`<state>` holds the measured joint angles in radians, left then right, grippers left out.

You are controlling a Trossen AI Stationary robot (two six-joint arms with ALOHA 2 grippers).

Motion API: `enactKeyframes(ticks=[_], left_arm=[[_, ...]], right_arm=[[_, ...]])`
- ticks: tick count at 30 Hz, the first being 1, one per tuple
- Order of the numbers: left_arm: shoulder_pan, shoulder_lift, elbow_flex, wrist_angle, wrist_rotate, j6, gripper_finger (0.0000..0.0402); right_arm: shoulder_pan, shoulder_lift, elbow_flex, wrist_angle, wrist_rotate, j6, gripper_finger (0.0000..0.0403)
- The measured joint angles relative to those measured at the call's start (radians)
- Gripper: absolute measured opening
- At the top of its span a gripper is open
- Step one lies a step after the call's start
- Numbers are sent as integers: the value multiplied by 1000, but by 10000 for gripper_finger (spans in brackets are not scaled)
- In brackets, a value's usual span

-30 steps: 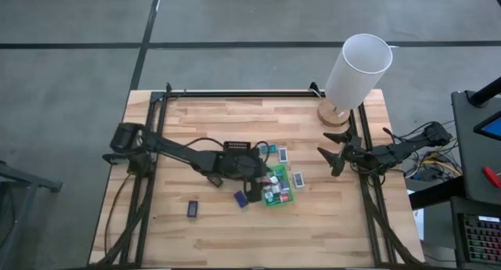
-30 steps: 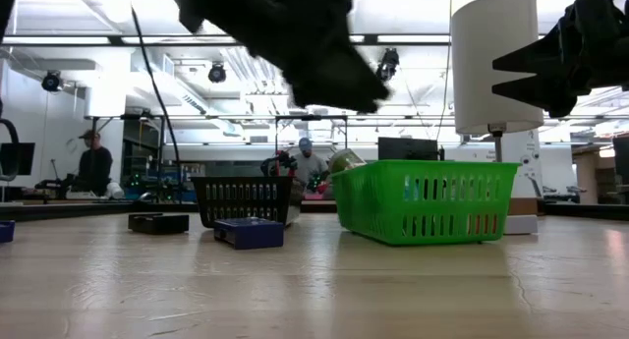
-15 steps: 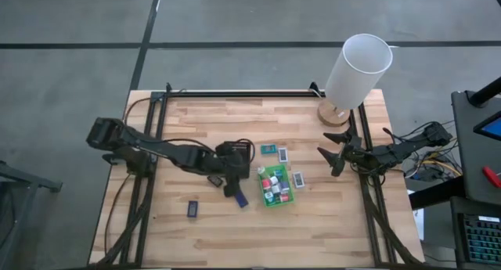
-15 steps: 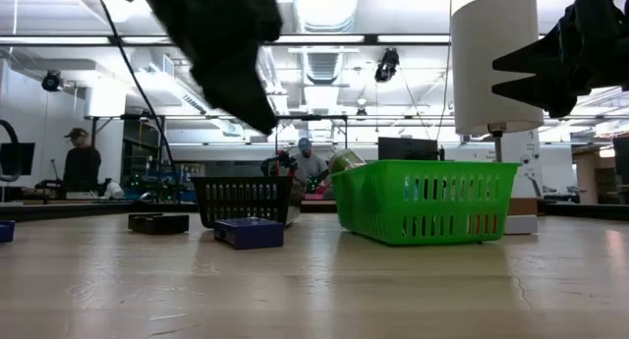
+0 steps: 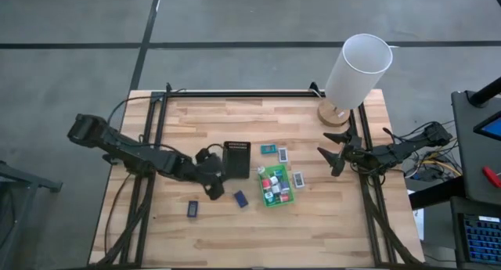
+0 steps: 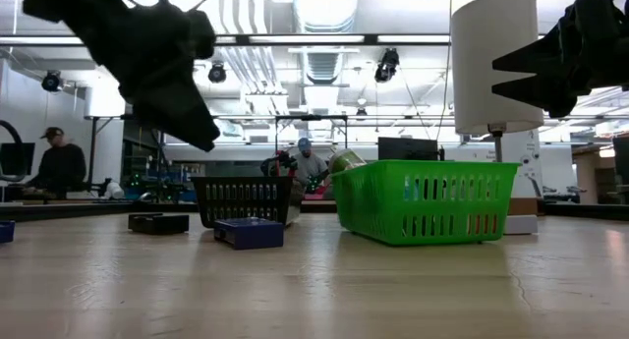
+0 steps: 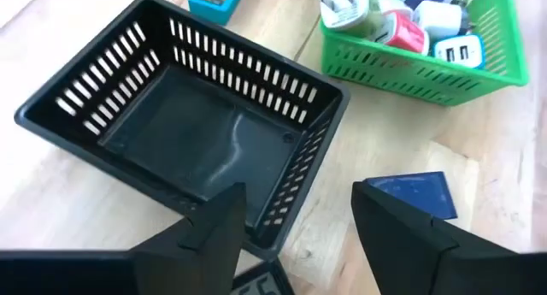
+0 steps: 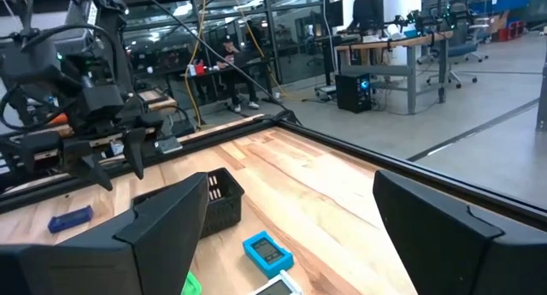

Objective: Pick & Place Office items
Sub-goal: Put the black digital clock into the black bin

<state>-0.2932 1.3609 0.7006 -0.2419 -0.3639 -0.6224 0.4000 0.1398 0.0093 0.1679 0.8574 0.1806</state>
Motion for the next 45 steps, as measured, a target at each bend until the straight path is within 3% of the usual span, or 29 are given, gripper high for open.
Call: enactKeyframes(ticks=[10, 24, 45], left_arm=[[10, -94, -60, 140, -33, 71, 220], [14, -90, -63, 130, -116, 127, 220], [14, -91, -66, 88, -136, 132, 220]], right_arm=[[0, 0, 0, 0, 0, 0, 331], [0, 1, 0, 0, 0, 0, 327], [0, 1, 0, 1, 0, 0, 329]])
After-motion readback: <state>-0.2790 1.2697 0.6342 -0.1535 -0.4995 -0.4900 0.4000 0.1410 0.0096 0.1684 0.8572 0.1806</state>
